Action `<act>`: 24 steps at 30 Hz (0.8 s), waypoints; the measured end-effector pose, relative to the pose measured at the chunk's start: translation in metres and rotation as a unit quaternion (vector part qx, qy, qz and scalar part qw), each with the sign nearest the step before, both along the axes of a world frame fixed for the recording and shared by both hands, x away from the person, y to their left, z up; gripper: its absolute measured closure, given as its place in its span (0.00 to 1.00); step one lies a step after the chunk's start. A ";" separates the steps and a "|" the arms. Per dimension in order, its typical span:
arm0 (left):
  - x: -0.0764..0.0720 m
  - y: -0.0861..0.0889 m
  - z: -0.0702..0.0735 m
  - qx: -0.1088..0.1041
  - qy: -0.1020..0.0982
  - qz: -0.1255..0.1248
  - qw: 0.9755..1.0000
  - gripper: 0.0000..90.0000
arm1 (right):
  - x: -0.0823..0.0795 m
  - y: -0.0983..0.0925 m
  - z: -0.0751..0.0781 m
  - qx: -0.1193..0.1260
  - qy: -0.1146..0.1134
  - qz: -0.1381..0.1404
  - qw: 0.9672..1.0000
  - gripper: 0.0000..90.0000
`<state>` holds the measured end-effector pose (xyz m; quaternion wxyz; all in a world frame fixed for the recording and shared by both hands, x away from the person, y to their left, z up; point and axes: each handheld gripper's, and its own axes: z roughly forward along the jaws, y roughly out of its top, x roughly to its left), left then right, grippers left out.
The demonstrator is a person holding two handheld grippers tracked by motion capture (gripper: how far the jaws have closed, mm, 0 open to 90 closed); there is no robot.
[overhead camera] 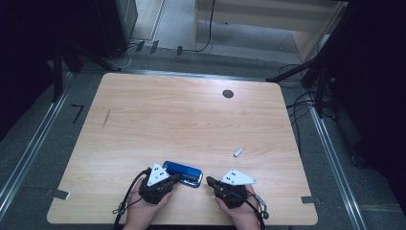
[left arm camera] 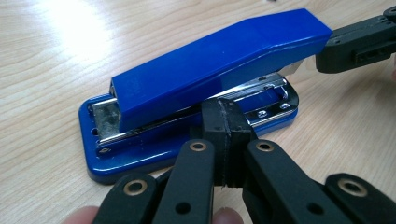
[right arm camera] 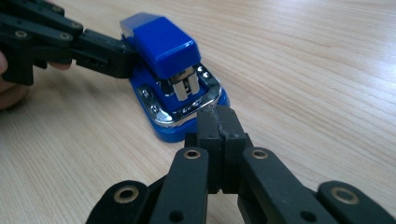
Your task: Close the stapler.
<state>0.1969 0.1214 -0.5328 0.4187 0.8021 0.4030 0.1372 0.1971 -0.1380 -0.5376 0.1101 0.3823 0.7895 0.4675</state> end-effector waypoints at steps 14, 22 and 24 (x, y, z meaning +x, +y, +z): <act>0.002 0.000 0.000 0.001 0.002 0.002 1.000 1.00 | 0.002 0.013 -0.001 0.006 -0.001 0.019 1.000 1.00; 0.000 -0.002 0.000 0.007 -0.004 0.003 1.000 1.00 | 0.003 0.018 0.000 0.002 -0.006 0.013 1.000 1.00; 0.001 -0.002 0.000 0.007 -0.004 0.002 1.000 1.00 | 0.002 0.019 0.002 0.000 -0.006 0.007 1.000 1.00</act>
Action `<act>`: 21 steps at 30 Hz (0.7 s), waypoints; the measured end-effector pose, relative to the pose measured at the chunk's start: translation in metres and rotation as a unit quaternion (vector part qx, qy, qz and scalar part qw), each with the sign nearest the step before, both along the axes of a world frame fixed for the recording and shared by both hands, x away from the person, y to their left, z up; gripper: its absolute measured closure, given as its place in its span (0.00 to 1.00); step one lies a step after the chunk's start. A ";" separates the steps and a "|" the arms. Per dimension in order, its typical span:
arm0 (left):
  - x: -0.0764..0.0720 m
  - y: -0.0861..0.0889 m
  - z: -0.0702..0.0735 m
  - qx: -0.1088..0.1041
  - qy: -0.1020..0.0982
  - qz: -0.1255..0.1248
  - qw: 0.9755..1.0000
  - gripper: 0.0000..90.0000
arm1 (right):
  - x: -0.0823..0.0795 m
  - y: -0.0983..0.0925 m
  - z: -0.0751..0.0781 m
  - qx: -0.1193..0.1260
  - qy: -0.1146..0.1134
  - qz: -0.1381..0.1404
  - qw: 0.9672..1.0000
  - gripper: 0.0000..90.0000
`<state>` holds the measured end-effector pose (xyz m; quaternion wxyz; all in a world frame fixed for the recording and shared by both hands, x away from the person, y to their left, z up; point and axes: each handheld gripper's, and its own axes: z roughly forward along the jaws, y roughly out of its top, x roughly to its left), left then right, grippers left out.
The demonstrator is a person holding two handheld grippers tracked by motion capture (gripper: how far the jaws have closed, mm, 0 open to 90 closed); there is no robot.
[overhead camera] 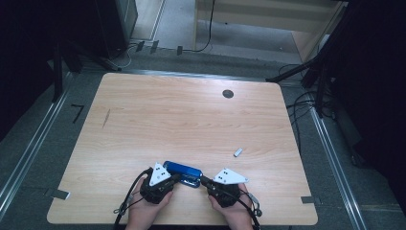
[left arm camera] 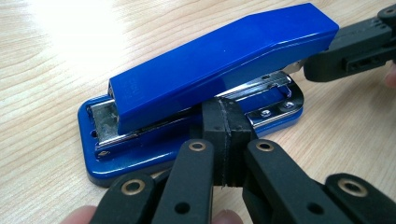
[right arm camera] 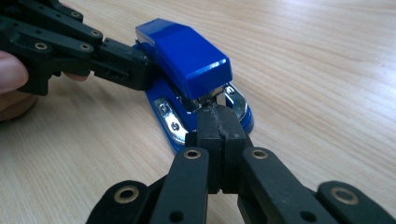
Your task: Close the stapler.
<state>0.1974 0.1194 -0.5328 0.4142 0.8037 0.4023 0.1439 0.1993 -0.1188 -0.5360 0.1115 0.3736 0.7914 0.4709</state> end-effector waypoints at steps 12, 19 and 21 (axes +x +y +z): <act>-0.001 -0.001 0.000 0.006 -0.005 -0.001 1.000 1.00 | -0.002 0.000 0.007 0.010 -0.023 0.008 1.000 1.00; -0.001 -0.001 0.000 0.008 -0.007 -0.002 1.000 1.00 | -0.002 0.001 0.015 0.027 -0.043 0.009 0.999 1.00; -0.001 -0.001 0.000 0.007 -0.007 -0.001 1.000 1.00 | -0.001 0.003 0.019 0.031 -0.047 0.009 0.998 1.00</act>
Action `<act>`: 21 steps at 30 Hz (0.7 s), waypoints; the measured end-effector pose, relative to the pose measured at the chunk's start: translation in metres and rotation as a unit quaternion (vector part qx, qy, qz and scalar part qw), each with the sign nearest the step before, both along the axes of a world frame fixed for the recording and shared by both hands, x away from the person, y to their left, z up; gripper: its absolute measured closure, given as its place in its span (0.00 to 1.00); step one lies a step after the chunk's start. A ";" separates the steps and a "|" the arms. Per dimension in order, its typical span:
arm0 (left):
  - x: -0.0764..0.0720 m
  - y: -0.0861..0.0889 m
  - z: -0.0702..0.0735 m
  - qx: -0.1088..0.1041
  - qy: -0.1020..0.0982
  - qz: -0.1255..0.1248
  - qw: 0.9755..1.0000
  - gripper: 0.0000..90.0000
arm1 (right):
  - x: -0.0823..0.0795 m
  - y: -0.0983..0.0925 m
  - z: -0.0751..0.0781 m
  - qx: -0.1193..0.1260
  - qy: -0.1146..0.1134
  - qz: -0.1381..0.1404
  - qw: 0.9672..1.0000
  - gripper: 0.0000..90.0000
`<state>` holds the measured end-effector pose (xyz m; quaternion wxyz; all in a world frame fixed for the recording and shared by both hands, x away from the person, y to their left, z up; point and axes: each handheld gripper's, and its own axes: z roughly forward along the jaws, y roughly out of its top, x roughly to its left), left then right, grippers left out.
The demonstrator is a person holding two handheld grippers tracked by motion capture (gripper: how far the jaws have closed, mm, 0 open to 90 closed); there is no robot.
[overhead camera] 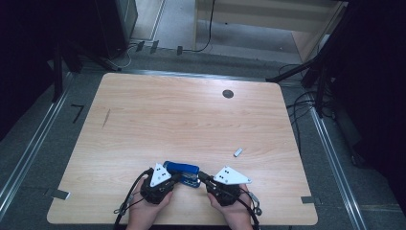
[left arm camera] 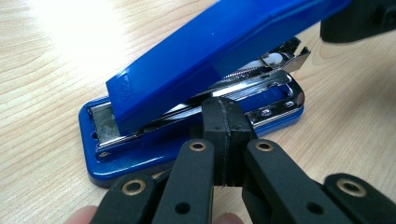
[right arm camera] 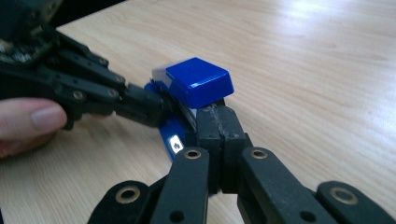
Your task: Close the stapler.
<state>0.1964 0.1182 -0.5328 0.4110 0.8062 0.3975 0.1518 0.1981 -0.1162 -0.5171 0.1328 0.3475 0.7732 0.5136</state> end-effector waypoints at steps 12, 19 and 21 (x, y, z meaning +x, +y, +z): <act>-0.001 -0.002 0.000 0.008 -0.007 -0.001 1.000 1.00 | 0.002 0.008 0.016 0.005 -0.024 0.008 1.000 1.00; -0.003 -0.003 0.000 0.017 -0.016 -0.002 1.000 1.00 | 0.004 0.011 0.021 0.007 -0.031 0.008 0.999 1.00; -0.004 -0.005 0.000 0.022 -0.020 0.000 1.000 1.00 | 0.005 0.012 0.022 0.006 -0.035 0.012 0.999 1.00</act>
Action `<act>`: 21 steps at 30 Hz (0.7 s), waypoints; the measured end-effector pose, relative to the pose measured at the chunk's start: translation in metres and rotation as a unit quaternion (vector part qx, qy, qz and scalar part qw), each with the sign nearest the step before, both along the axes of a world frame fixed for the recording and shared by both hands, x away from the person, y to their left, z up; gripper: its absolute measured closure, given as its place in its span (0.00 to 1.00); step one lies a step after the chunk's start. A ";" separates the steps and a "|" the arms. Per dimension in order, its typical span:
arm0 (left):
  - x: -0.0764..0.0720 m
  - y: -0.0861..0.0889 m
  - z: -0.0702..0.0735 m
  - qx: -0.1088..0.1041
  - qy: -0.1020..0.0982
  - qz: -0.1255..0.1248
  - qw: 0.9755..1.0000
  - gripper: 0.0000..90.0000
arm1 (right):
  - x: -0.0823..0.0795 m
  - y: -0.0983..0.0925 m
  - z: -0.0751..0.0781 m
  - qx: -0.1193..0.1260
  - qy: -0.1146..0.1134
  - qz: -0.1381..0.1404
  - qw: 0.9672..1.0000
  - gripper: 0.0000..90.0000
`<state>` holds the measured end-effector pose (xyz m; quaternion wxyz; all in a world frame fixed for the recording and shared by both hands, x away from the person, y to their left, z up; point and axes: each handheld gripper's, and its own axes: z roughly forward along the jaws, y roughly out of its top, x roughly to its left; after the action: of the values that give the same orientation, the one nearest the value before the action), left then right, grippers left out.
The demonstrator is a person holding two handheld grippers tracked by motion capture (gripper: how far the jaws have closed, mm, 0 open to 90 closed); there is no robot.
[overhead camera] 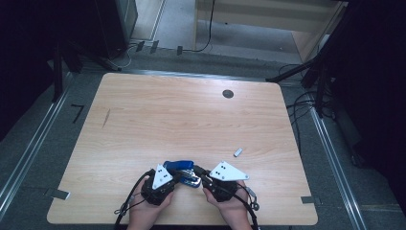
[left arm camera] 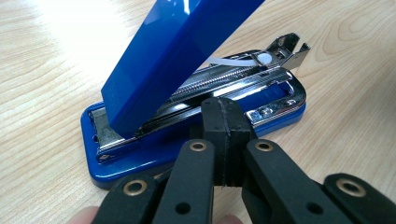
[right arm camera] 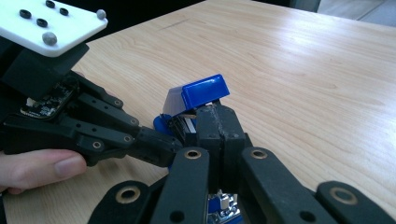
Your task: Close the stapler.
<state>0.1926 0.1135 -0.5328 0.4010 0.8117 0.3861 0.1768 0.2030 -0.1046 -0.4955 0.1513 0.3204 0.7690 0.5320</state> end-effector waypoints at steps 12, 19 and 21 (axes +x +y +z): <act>-0.001 -0.002 0.000 0.006 -0.007 -0.002 1.000 1.00 | 0.006 0.011 0.013 -0.001 -0.013 0.015 1.000 1.00; -0.001 -0.002 0.000 0.006 -0.005 -0.004 1.000 1.00 | 0.010 0.016 0.017 0.009 -0.016 0.025 1.000 1.00; -0.001 -0.002 0.000 0.006 -0.005 -0.004 1.000 1.00 | 0.012 0.018 0.018 0.012 -0.015 0.027 0.999 1.00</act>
<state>0.1919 0.1120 -0.5329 0.3989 0.8147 0.3795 0.1819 0.2148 -0.0871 -0.4777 0.1446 0.2929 0.7689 0.5496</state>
